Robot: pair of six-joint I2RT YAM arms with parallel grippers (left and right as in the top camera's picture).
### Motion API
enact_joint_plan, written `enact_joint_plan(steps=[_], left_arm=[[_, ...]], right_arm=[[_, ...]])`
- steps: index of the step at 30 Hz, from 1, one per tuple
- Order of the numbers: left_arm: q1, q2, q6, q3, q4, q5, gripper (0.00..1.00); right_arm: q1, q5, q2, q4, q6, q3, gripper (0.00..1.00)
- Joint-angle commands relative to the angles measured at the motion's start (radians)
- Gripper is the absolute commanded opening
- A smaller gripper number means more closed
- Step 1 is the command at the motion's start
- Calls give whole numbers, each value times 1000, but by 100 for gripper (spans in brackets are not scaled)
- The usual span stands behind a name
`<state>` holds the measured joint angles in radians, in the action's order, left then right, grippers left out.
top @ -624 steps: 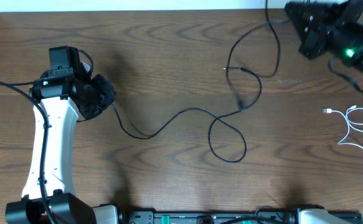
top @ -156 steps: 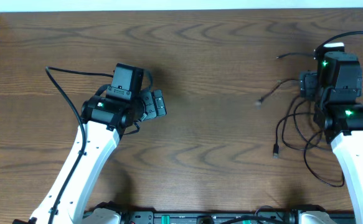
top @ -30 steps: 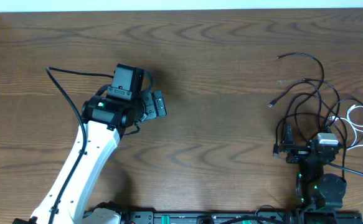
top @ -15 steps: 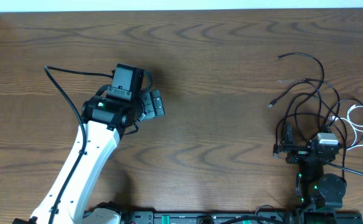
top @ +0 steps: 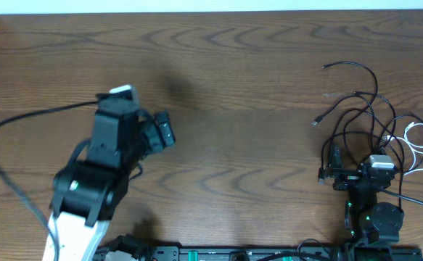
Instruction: Untangle cables
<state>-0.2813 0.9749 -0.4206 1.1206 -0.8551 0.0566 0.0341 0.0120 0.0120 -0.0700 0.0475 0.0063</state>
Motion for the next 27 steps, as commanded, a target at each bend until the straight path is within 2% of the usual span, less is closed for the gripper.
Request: enact_joint_plan(steps=[1, 8, 16, 21, 27], left_arm=[[11, -67, 8, -12, -8, 45, 98], [71, -274, 8, -161, 55, 42, 98], [209, -601, 8, -479, 484, 26, 98], [219, -781, 16, -673, 794, 21, 98], [219, -897, 16, -823, 1020, -20, 98]], right_arm=[[3, -11, -6, -5, -11, -1, 99], [3, -11, -6, -5, -11, -1, 99], [3, -11, -6, -5, -11, -1, 99], [3, -11, -6, -5, -11, -1, 99], [3, -11, -6, -5, -11, -1, 99]])
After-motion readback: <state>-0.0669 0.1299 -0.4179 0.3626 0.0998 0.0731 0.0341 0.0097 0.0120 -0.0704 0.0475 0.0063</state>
